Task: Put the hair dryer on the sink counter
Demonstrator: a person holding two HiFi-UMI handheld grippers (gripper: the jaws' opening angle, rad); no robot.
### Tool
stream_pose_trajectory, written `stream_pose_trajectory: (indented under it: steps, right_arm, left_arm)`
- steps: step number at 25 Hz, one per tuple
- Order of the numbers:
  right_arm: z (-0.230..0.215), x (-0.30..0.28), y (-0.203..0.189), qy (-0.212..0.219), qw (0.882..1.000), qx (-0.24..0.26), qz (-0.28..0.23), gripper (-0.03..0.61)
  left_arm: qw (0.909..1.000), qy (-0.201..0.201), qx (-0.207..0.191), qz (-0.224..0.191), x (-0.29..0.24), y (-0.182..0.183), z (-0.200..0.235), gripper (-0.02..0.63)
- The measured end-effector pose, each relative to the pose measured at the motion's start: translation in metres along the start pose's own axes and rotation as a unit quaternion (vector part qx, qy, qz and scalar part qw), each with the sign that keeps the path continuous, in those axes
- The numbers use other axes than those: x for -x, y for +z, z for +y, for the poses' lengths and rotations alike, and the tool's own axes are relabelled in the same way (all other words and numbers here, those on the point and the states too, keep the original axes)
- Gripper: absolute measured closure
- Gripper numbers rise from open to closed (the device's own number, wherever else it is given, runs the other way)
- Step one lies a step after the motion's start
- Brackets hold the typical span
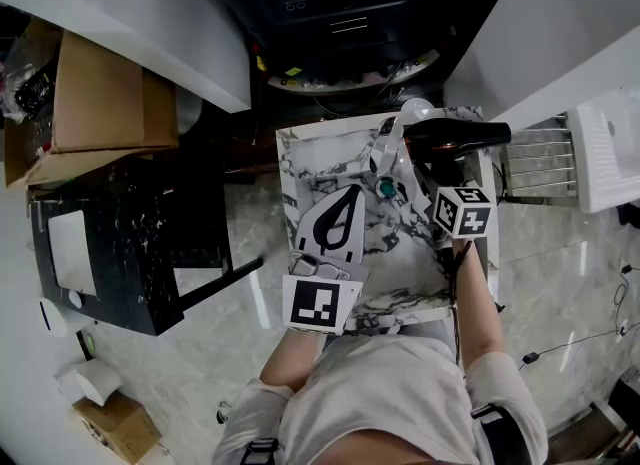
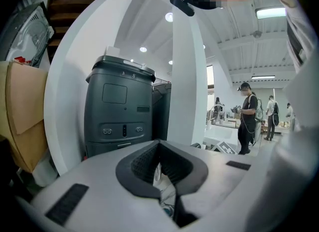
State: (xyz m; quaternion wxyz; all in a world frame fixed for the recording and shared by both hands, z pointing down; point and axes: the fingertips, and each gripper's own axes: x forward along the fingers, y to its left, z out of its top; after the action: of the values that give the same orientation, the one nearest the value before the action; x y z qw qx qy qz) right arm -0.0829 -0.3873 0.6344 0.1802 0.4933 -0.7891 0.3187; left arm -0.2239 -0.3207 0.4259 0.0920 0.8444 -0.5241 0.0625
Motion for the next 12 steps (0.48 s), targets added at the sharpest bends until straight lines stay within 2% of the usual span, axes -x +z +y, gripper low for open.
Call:
stream_pose_trajectory:
  steps: [8, 12]
  right_arm:
    - [0.001, 0.001, -0.001, 0.006, 1.0, 0.009, -0.009, 0.348]
    - [-0.001, 0.003, -0.005, -0.008, 0.999, 0.032, 0.002, 0.348]
  left_arm:
    - [1.0, 0.008, -0.004, 0.0, 0.009, 0.0, -0.002, 0.6]
    - [0.9999, 0.011, -0.006, 0.0, 0.012, 0.0, -0.003, 0.6]
